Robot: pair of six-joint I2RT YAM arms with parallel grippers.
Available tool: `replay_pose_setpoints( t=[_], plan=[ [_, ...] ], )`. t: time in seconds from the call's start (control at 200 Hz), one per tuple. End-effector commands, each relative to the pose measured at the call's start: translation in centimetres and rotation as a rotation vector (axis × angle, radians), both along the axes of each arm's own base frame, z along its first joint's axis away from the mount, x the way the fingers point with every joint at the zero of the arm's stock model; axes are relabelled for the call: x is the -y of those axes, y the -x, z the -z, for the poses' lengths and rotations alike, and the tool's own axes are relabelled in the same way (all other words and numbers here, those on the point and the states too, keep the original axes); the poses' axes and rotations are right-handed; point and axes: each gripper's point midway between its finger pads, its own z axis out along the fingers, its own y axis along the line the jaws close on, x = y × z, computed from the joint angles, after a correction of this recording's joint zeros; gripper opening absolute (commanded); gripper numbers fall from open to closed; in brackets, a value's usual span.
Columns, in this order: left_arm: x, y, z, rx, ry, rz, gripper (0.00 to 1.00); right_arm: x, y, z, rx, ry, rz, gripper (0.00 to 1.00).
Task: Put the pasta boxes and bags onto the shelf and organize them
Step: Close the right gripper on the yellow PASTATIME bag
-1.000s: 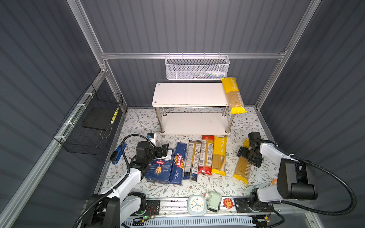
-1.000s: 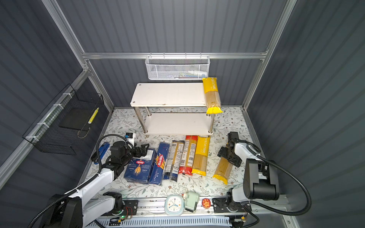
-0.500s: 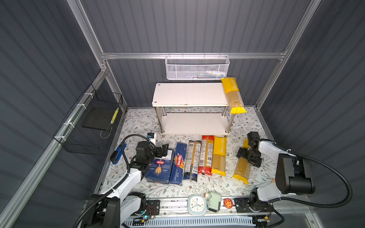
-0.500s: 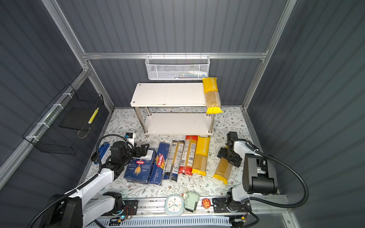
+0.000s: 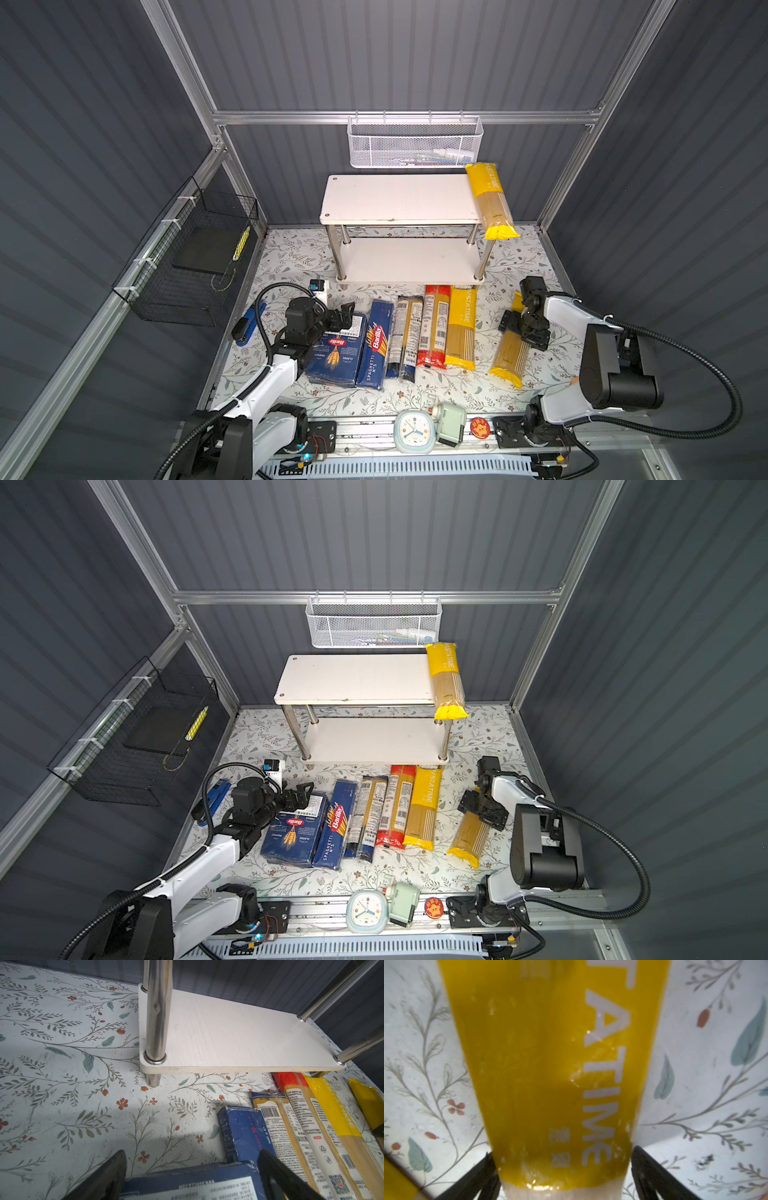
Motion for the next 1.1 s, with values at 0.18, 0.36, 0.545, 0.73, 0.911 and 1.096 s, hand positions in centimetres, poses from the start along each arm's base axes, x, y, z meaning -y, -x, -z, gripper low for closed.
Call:
replay_pose_setpoints(
  t=[0.18, 0.36, 0.545, 0.73, 0.911, 1.096],
  plan=[
    [0.0, -0.2, -1.4, 0.029, 0.009, -0.007, 0.99, -0.5, -0.3, -0.4, 0.015, -0.025, -0.028, 0.87],
    [0.0, -0.2, -1.5, 0.031, 0.010, -0.008, 0.99, -0.7, -0.2, -0.4, 0.020, -0.034, -0.034, 0.82],
    [0.0, 0.0, -1.6, 0.038, 0.011, -0.009, 0.99, -1.1, -0.4, -0.4, 0.028, -0.053, -0.049, 0.77],
    [-0.1, 0.0, -1.7, 0.038, 0.010, -0.011, 0.99, -1.4, -0.4, -0.6, 0.046, -0.069, -0.053, 0.72],
    [0.0, -0.2, -1.4, 0.029, 0.009, -0.010, 0.99, -1.4, -0.4, -0.8, 0.057, -0.071, -0.056, 0.63],
    [0.1, -0.1, -1.5, 0.030, 0.014, -0.006, 0.99, -1.5, -0.3, -1.0, 0.069, -0.075, -0.057, 0.55]
  ],
)
